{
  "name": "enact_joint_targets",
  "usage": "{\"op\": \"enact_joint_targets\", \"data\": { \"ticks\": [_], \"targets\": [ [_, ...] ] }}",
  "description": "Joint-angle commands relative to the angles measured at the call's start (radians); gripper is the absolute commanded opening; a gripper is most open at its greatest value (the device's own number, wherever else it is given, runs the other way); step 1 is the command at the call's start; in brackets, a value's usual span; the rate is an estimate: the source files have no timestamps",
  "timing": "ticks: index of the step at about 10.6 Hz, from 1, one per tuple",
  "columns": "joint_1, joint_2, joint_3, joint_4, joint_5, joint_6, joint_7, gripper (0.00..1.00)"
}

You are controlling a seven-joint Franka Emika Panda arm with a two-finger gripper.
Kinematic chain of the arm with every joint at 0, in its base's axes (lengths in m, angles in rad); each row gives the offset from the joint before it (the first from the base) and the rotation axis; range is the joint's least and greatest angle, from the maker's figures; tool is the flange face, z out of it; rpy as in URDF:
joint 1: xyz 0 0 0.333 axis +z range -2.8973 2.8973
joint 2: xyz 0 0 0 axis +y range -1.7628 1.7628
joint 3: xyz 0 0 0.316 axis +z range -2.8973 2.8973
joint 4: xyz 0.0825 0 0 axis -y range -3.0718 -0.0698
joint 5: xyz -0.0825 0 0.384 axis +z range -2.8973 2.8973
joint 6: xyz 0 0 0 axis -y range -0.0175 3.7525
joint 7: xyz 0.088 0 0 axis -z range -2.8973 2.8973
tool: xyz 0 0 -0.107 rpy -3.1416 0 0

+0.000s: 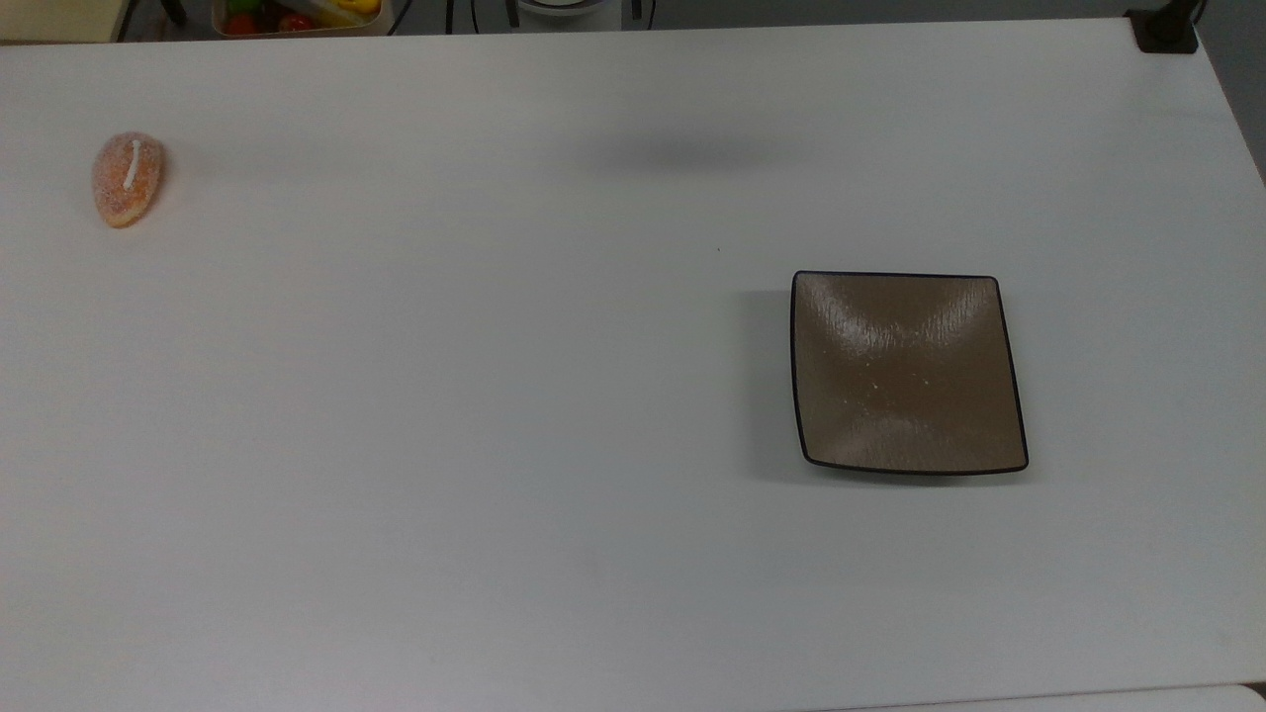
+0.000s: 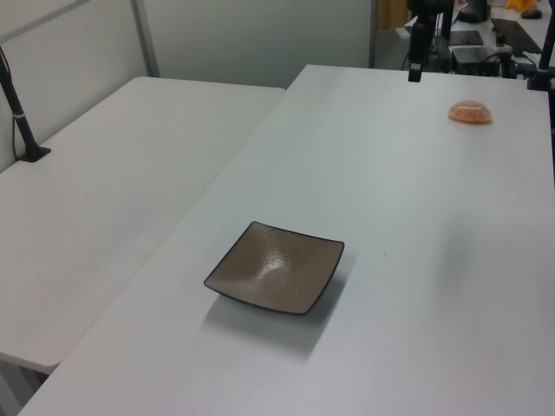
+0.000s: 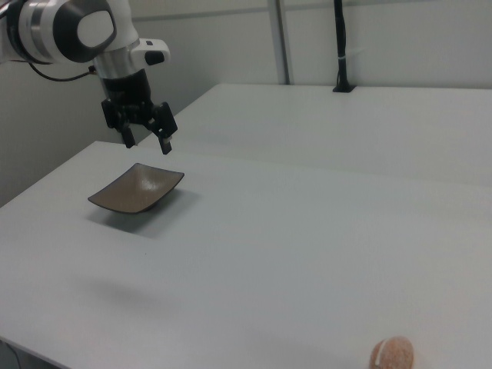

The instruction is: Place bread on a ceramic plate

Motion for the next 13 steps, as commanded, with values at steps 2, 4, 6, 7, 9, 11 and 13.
{"op": "enact_joint_targets", "data": {
  "ticks": [2,4,6,7,9,11,13],
  "targets": [
    [0.000,-0.032,-0.001,-0.041,-0.016,0.034,-0.016,1.00],
    [-0.001,-0.034,-0.001,-0.041,-0.016,0.034,-0.016,1.00],
    [-0.052,-0.034,0.040,-0.041,-0.015,0.034,-0.018,1.00],
    [-0.081,-0.034,0.072,-0.041,-0.015,0.034,-0.019,1.00],
    [-0.076,-0.034,0.072,-0.041,-0.015,0.034,-0.019,1.00],
    [-0.078,-0.034,0.069,-0.040,-0.015,0.031,-0.021,1.00],
    [-0.078,-0.034,0.068,-0.040,-0.013,0.020,-0.024,1.00]
  ]
}}
